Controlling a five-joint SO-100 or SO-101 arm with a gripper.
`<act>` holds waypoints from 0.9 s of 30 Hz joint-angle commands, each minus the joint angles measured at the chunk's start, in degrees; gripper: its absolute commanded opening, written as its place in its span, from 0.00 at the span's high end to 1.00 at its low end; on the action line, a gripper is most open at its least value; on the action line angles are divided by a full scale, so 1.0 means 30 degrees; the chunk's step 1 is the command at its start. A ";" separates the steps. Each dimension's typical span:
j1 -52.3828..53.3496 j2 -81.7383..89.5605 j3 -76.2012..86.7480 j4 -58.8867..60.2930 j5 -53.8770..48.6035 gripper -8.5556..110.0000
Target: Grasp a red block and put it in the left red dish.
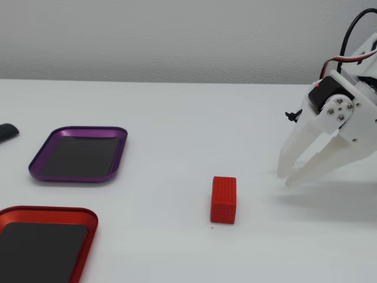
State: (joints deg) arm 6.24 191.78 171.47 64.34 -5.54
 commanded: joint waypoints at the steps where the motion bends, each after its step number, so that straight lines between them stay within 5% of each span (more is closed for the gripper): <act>1: 0.0176 0.0820 -0.2607 -0.0264 -0.0029 0.93; 11: -0.0059 -1.2627 -1.1719 -0.0117 -0.0059 0.92; 19: -0.2051 -2.3145 -1.9424 0.2402 -0.0059 0.75; 27: -0.3486 -2.8154 -2.1152 0.2373 -0.0088 0.66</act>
State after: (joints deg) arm -3.87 109.16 110.30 71.81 -5.80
